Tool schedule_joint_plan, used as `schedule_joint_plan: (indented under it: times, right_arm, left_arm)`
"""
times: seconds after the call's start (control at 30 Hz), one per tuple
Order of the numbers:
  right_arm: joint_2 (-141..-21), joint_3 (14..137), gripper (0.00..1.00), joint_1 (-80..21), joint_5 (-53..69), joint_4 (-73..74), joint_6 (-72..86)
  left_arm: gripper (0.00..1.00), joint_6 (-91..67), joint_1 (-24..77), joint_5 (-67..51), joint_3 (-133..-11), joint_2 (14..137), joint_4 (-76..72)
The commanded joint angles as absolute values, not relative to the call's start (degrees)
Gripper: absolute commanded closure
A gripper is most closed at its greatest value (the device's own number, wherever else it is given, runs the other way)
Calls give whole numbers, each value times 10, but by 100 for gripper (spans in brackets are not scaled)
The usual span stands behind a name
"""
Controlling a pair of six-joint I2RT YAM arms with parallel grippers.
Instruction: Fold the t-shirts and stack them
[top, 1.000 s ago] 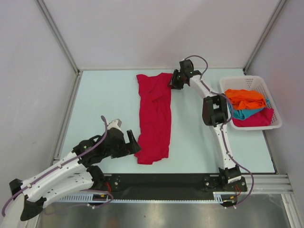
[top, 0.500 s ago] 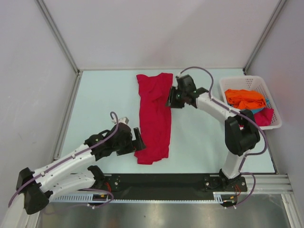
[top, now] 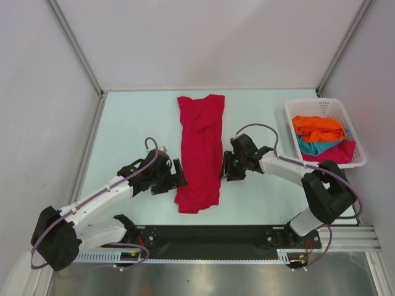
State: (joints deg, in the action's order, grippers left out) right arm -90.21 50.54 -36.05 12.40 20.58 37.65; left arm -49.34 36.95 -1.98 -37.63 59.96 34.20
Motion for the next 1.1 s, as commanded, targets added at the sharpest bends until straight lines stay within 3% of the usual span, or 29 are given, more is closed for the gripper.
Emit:
schedule_joint_plan:
  times: [0.0,0.5,1.07]
  right_arm:
    - [-858,493,53,-365,119,191,388]
    - [-802,412,52,-408,119,172,435]
    - [-870,418,52,-477,120,115,472]
  left_arm:
    - [0,-475,364,-53,-389,624,294]
    - [1,-482,365,-67,-339,645,265]
    - [0,-492,365,-86,-276,685,200]
